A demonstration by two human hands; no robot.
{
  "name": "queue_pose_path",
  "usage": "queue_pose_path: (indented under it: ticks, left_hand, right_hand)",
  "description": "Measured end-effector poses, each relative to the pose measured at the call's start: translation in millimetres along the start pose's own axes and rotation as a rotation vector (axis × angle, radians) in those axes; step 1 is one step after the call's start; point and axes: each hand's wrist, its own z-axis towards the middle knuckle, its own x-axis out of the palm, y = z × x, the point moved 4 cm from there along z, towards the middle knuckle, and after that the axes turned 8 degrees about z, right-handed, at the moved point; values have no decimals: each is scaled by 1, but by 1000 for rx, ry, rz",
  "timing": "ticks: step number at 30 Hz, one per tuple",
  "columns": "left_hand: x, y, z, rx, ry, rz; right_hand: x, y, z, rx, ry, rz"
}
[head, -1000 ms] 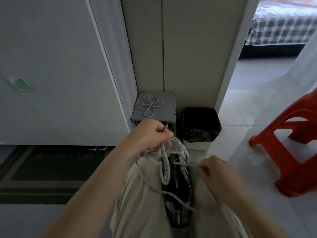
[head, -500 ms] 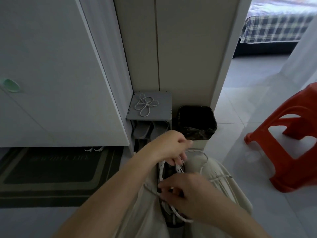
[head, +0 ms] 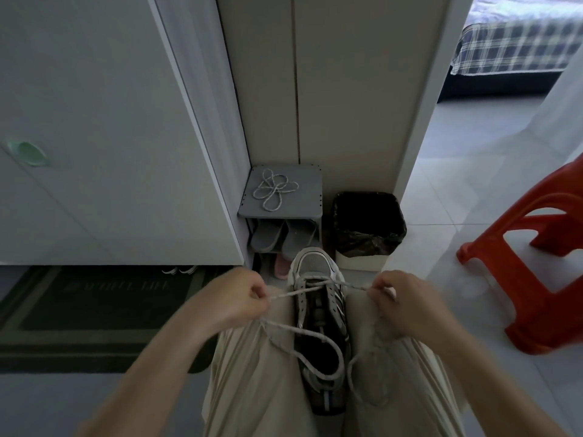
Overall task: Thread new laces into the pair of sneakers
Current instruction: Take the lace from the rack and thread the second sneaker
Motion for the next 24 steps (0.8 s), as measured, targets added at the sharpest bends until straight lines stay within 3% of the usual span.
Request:
queue_pose_path:
  ticks: [7,9,11,15,18,21,24]
  left_hand:
    - [-5,41,21,-209,-28,289]
    - [-2,20,24,-103,-166,334]
    - [3,-22,21,132,-294,188]
    - [14,-94,15,517,-230,-110]
    - [10,-98,21,459,-326,-230]
    - [5,-93,25,337,-487,-204]
    - [5,-103,10,458,-670,-295]
  right_hand:
    - [-13,18,-6,38,-117,527]
    - [-18,24,-6,33,-121,611]
    - [-24,33,-6,-4,-109,653]
    - [-35,48,-11,-141,40,673]
    - [-44,39,-13,-129,85,746]
    - [-55,28,-17,-56,21,985]
    - [-54,28,-19,5,26,1305]
